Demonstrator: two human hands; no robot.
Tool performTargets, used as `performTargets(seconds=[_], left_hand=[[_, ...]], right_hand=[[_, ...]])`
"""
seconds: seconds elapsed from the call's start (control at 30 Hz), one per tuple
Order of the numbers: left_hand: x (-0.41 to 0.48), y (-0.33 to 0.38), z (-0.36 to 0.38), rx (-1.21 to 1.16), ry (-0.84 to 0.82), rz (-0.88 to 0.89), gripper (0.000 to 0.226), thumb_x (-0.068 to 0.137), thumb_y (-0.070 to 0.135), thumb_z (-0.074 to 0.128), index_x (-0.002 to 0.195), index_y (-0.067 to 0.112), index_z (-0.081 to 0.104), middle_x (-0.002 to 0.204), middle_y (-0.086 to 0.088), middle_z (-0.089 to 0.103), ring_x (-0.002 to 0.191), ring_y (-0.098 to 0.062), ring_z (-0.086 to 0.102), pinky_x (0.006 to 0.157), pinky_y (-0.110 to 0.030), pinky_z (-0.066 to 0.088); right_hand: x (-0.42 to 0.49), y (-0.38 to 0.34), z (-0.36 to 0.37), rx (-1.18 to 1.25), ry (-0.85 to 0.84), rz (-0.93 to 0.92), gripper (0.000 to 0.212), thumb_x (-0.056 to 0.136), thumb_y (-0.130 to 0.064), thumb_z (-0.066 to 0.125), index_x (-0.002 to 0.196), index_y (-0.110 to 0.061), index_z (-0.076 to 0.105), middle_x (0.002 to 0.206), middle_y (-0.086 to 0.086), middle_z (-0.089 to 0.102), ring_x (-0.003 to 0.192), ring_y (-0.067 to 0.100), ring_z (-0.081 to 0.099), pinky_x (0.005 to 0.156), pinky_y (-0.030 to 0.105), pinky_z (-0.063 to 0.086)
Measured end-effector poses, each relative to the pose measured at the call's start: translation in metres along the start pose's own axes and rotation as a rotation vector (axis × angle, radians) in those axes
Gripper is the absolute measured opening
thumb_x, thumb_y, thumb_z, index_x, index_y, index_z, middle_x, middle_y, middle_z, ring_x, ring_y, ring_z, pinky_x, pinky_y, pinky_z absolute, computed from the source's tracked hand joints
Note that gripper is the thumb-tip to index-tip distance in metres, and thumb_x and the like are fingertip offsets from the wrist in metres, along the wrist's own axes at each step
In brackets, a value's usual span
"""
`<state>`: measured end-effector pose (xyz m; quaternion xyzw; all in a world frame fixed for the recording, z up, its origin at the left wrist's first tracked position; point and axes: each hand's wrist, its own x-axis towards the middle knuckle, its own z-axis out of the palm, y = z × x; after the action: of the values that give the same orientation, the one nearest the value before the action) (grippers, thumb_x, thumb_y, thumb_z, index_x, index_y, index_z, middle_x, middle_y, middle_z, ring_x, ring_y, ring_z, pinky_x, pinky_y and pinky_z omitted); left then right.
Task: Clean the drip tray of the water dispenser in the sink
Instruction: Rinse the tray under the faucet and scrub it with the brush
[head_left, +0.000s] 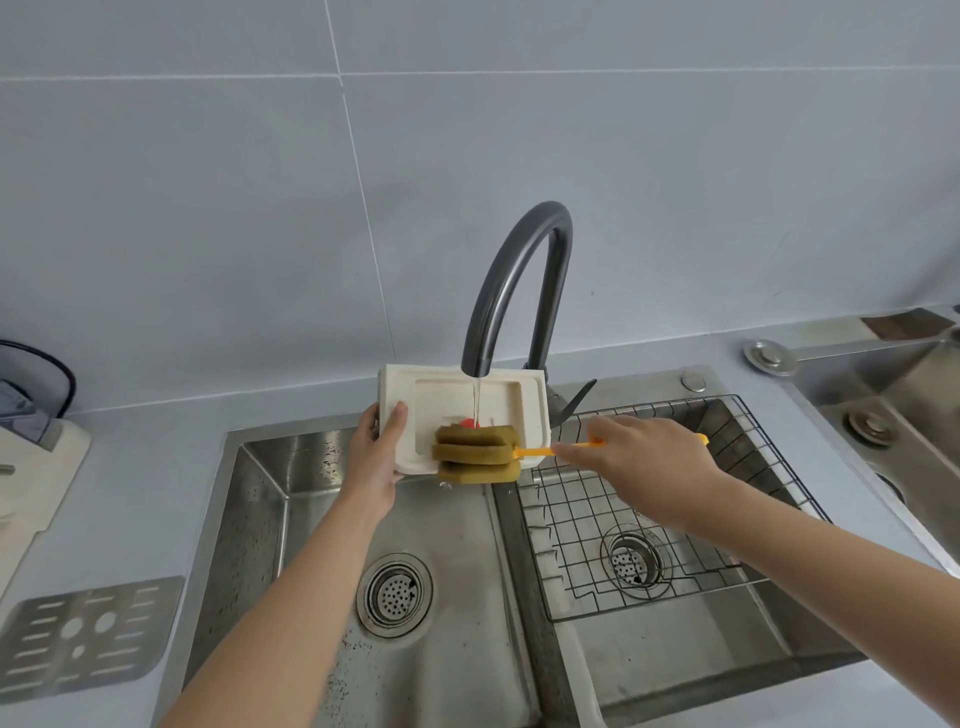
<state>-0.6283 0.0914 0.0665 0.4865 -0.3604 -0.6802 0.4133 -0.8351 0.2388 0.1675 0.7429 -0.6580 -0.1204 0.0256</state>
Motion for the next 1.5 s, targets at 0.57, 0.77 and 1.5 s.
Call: performTargets(seconds=[0.57,0.77,1.5], left_hand=[[0.002,0.010,-0.033,0.104,-0.001,0.076,0.020,0.088,0.027,0.056,0.107,0.028,0.053,0.103,0.001,0.062,0.097,-0.023,0.059,0.068,-0.037,0.051],[-0.002,0.011,-0.032,0.083,-0.006,0.090,0.035,0.086,0.028,0.057,0.119,0.023,0.049,0.107,0.001,0.061,0.098,-0.022,0.059,0.064,-0.035,0.050],[0.001,0.007,-0.011,0.065,0.041,0.058,0.037,0.085,0.032,0.058,0.119,0.025,0.047,0.110,-0.002,0.059,0.097,-0.024,0.059,0.066,-0.037,0.053]], right_hand=[[0.009,0.015,-0.006,0.095,0.010,0.191,0.065,0.088,-0.002,0.036,0.134,-0.047,0.031,0.102,-0.002,0.050,0.069,0.020,0.041,0.056,0.030,0.031],[0.013,-0.004,-0.004,0.000,0.046,0.185,0.055,0.088,-0.005,0.041,0.136,-0.031,0.031,0.107,0.004,0.049,0.089,0.025,0.056,0.058,0.032,0.035],[-0.010,0.008,-0.021,0.111,0.087,0.259,0.066,0.083,0.000,0.034,0.126,-0.050,0.039,0.070,-0.007,0.028,0.063,0.019,0.041,0.043,0.024,0.017]])
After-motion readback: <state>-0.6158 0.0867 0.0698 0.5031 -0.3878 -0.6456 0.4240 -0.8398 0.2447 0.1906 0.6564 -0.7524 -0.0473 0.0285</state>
